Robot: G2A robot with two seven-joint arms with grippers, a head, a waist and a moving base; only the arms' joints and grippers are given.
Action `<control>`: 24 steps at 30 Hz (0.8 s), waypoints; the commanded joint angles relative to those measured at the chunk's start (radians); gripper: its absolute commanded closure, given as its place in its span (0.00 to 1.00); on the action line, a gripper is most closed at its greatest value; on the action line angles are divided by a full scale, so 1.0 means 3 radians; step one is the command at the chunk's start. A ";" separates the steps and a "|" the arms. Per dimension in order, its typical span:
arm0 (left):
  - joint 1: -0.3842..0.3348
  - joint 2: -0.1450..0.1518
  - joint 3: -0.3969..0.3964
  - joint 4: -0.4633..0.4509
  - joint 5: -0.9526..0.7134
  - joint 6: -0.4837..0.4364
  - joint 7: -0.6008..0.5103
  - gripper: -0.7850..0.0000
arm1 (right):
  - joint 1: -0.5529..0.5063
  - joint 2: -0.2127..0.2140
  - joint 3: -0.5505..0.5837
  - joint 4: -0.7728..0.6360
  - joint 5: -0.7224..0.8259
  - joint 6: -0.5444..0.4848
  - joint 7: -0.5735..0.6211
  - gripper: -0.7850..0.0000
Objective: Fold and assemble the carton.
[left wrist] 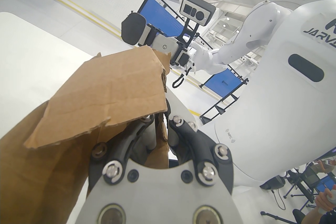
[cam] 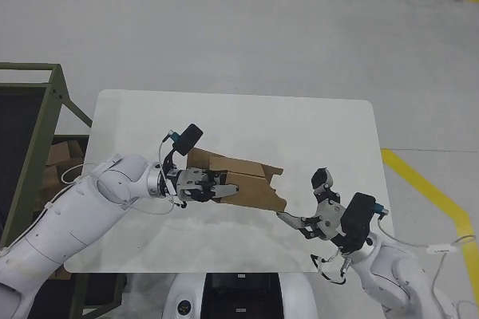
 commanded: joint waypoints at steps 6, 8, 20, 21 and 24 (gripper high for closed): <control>0.0025 -0.0019 -0.0038 -0.0045 0.0045 -0.0017 -0.0049 1.00 | 0.0156 -0.0017 -0.0014 0.0166 0.0223 -0.0071 0.0187 0.00; 0.0033 -0.0025 -0.0050 -0.0062 0.0060 -0.0017 -0.0067 1.00 | 0.0201 -0.0023 -0.0018 0.0222 0.0266 -0.0102 0.0202 0.00; 0.0076 -0.0058 -0.0106 -0.0128 -0.0037 -0.0017 -0.0213 1.00 | 0.0518 -0.0053 -0.0078 0.0673 0.0696 -0.0552 0.0304 0.00; 0.0076 -0.0061 -0.0106 -0.0134 -0.0061 -0.0017 -0.0232 1.00 | 0.0551 -0.0056 -0.0091 0.0719 0.0744 -0.0626 0.0298 0.00; 0.0073 -0.0070 -0.0115 -0.0140 -0.0111 -0.0017 -0.0301 1.00 | 0.0661 -0.0065 -0.0134 0.0878 0.0871 -0.0857 0.0307 0.00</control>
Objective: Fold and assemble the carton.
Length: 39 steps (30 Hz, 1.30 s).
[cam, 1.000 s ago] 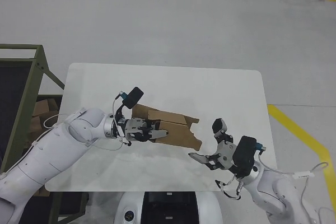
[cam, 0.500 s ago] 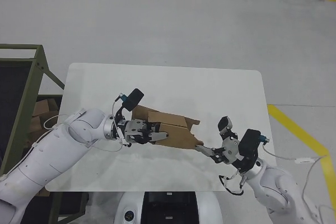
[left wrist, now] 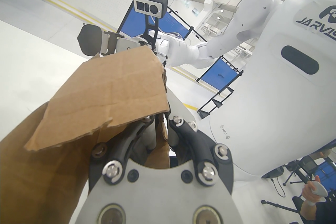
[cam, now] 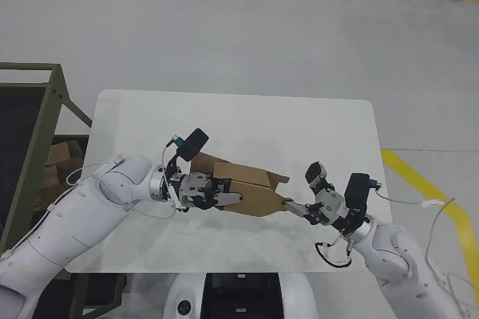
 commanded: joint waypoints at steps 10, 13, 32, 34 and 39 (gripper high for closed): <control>0.0006 -0.0037 -0.0043 -0.0016 -0.0120 0.0000 -0.0184 1.00 | 0.0306 -0.0044 -0.0175 0.0339 0.0173 -0.0322 0.0081 0.00; 0.0013 -0.0047 -0.0057 -0.0036 -0.0159 0.0000 -0.0239 1.00 | 0.0351 -0.0056 -0.0208 0.0383 0.0196 -0.0318 0.0104 0.00; 0.0021 -0.0059 -0.0066 -0.0046 -0.0145 0.0000 -0.0241 1.00 | 0.0574 -0.0118 -0.0379 0.0553 0.0333 -0.0486 0.0210 0.56; 0.0021 -0.0058 -0.0066 -0.0042 -0.0145 0.0000 -0.0241 1.00 | 0.0575 -0.0121 -0.0381 0.0547 0.0336 -0.0489 0.0217 0.59; 0.0020 -0.0058 -0.0068 -0.0026 -0.0149 0.0000 -0.0241 1.00 | 0.0566 -0.0125 -0.0378 0.0527 0.0343 -0.0542 0.0226 0.61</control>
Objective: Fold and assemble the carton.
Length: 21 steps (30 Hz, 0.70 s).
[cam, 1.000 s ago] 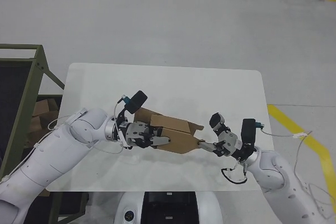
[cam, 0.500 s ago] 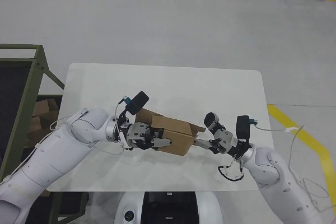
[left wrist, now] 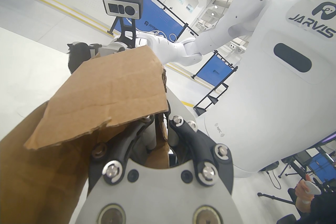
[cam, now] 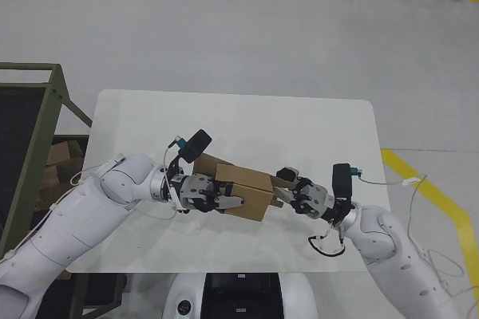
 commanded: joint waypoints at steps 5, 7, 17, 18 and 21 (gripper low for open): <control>0.0004 -0.0003 -0.0005 0.0011 0.0000 0.0000 0.0000 1.00 | -0.0018 -0.0002 0.0006 -0.0023 0.0020 -0.0119 0.0003 0.62; 0.0003 -0.0005 -0.0005 0.0013 0.0001 0.0000 0.0000 1.00 | -0.0020 -0.0003 0.0008 -0.0017 0.0035 -0.0167 0.0004 0.64; 0.0001 -0.0013 -0.0002 0.0027 0.0014 0.0000 0.0000 1.00 | -0.0026 -0.0005 0.0008 -0.0025 0.0104 -0.0368 0.0030 0.68; 0.0000 -0.0013 -0.0001 0.0028 0.0014 0.0000 0.0000 1.00 | -0.0031 -0.0005 0.0010 -0.0034 0.0105 -0.0367 0.0033 0.69; -0.0002 -0.0014 0.0001 0.0029 0.0014 0.0000 0.0000 1.00 | -0.0053 -0.0006 0.0011 -0.0076 0.0091 -0.0353 0.0055 0.70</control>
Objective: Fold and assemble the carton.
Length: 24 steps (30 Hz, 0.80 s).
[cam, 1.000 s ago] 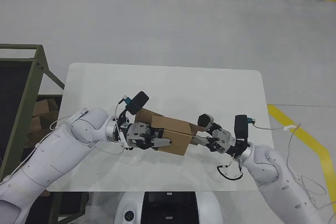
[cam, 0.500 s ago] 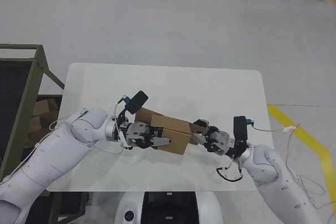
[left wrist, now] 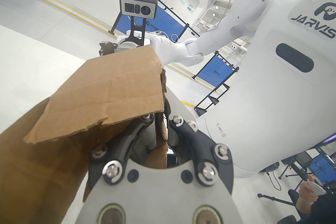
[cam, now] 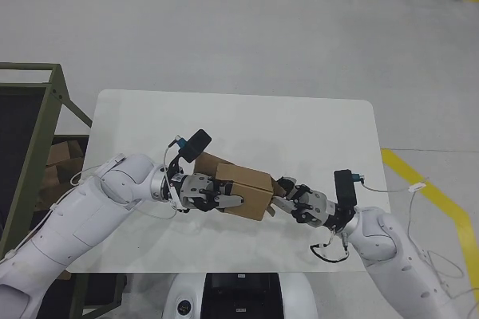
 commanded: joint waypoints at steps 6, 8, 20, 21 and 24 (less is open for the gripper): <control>-0.0004 -0.0005 0.0006 0.0006 0.0002 0.0000 0.0000 1.00 | -0.0037 -0.0002 0.0002 -0.0087 -0.0040 0.0039 0.0040 0.70; -0.0005 -0.0006 0.0006 0.0007 0.0001 0.0000 0.0000 1.00 | -0.0043 -0.0003 0.0000 -0.0107 -0.0041 0.0023 0.0044 0.70; -0.0006 -0.0012 0.0010 -0.0021 0.0008 0.0000 0.0000 1.00 | 0.0042 -0.0020 -0.0088 -0.0065 0.0028 -0.0015 0.0146 0.70; -0.0007 -0.0011 0.0016 -0.0028 0.0017 0.0000 0.0000 1.00 | 0.0055 -0.0023 -0.0099 -0.0060 0.0036 -0.0010 0.0156 0.70; -0.0015 -0.0007 0.0033 -0.0036 0.0037 0.0000 0.0000 1.00 | 0.0090 -0.0029 -0.0117 -0.0044 0.0061 0.0000 0.0177 0.70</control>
